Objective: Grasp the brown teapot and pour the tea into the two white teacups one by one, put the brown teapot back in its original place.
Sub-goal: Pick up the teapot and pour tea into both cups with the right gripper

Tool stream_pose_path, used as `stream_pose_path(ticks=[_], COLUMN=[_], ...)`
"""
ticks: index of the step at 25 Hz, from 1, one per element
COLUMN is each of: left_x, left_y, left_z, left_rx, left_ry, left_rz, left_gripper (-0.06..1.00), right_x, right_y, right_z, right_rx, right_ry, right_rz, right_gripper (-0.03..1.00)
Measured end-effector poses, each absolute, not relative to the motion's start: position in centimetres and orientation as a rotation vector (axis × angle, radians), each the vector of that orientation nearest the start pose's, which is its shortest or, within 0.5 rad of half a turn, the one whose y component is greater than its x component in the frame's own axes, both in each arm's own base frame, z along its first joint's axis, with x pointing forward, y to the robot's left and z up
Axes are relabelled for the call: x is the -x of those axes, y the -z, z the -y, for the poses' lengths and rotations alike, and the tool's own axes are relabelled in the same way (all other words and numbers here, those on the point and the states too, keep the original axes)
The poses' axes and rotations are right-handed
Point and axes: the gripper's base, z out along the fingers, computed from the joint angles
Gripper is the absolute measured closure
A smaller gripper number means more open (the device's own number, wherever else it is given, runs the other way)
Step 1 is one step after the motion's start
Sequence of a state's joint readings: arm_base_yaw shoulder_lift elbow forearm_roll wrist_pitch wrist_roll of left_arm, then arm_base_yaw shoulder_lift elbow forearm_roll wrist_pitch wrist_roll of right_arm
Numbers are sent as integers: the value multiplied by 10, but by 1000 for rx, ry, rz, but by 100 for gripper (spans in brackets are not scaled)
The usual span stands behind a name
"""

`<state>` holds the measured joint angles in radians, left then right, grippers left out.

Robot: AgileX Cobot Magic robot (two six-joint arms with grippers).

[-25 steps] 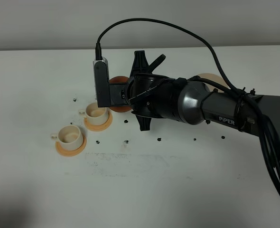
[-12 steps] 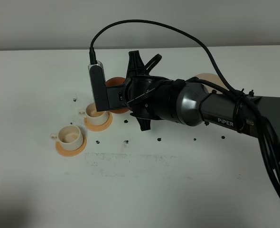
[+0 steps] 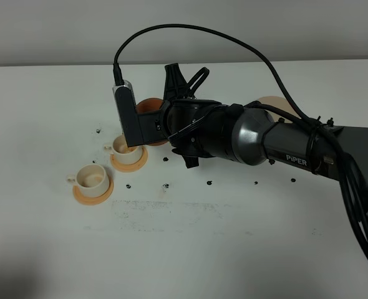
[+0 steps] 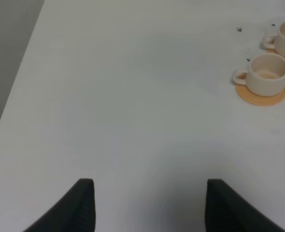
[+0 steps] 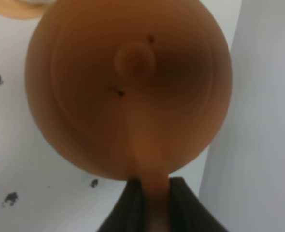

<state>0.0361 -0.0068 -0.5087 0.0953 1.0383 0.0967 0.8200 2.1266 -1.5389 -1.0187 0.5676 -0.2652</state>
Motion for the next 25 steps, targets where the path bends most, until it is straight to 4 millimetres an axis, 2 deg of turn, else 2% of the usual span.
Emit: stream_pose_path(ticks=[25], left_x=[7], left_y=[-282], left_z=[-7], left_rx=[-58], left_ry=[-199], left_rz=[-2008], left_gripper=[44], right_x=[-352], right_y=[-186], right_z=[-316], right_rx=[1962], right_ry=[808], right_rz=[-1324], right_gripper=[88])
